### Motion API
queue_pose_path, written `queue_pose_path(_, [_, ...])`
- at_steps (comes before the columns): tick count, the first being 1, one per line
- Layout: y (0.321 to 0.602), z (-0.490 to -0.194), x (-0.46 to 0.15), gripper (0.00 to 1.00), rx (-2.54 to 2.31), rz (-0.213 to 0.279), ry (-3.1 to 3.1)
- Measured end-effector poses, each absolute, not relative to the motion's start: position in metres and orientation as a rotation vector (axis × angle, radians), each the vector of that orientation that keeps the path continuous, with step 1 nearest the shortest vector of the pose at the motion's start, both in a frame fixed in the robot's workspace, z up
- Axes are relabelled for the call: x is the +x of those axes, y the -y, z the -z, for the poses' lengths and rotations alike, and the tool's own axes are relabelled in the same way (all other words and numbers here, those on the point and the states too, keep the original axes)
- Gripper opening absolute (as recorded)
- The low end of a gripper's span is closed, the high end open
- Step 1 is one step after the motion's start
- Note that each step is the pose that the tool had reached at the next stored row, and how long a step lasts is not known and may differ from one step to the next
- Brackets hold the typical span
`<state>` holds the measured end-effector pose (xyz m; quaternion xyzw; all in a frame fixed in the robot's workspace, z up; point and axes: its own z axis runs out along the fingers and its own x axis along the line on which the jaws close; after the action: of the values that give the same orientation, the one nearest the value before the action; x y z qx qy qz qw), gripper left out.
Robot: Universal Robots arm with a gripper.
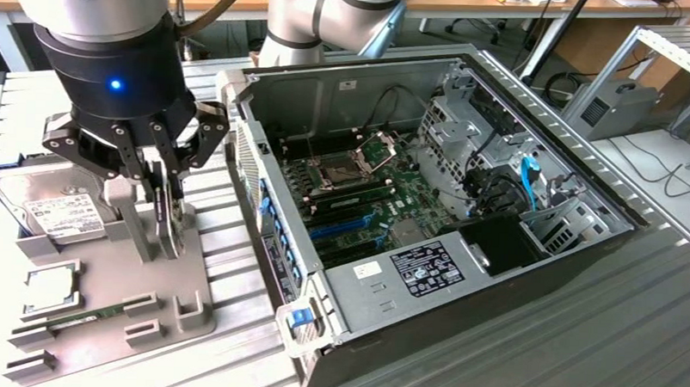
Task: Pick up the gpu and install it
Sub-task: 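Pick up the gpu and move the gpu toward the slot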
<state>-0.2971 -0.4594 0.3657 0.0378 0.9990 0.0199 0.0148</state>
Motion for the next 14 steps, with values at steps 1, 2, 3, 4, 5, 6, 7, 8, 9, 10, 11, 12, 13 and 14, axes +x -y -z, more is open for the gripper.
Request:
queue_pose_path(1, [0.459, -0.367, -0.297, 0.27, 0.118, -0.062, -3.109])
queue_pose_path(2, [0.459, -0.368, -0.297, 0.27, 0.118, -0.062, -3.109])
queue_pose_path(3, [0.459, -0.370, -0.297, 0.27, 0.118, -0.062, -3.109])
queue_pose_path(4, [0.459, -0.371, -0.297, 0.27, 0.118, -0.062, -3.109])
queue_pose_path(5, [0.459, -0.372, -0.297, 0.27, 0.118, -0.062, -3.109])
queue_pose_path(6, [0.459, -0.373, -0.297, 0.27, 0.118, -0.062, -3.109])
queue_pose_path(7, [0.459, -0.374, -0.297, 0.27, 0.118, -0.062, -3.109])
queue_pose_path(8, [0.459, -0.376, -0.297, 0.27, 0.118, -0.062, -3.108])
queue_pose_path(9, [0.458, -0.377, -0.297, 0.27, 0.118, -0.062, -3.108])
queue_pose_path(10, [0.458, -0.379, -0.297, 0.27, 0.118, -0.062, -3.108])
queue_pose_path(11, [0.458, -0.381, -0.297, 0.27, 0.118, -0.062, -3.108])
queue_pose_path(12, [0.458, -0.383, -0.297, 0.27, 0.118, -0.062, -3.108])
queue_pose_path(13, [0.458, -0.385, -0.297, 0.27, 0.118, -0.062, -3.108])
queue_pose_path(14, [0.458, -0.387, -0.297, 0.27, 0.118, -0.062, -3.108])
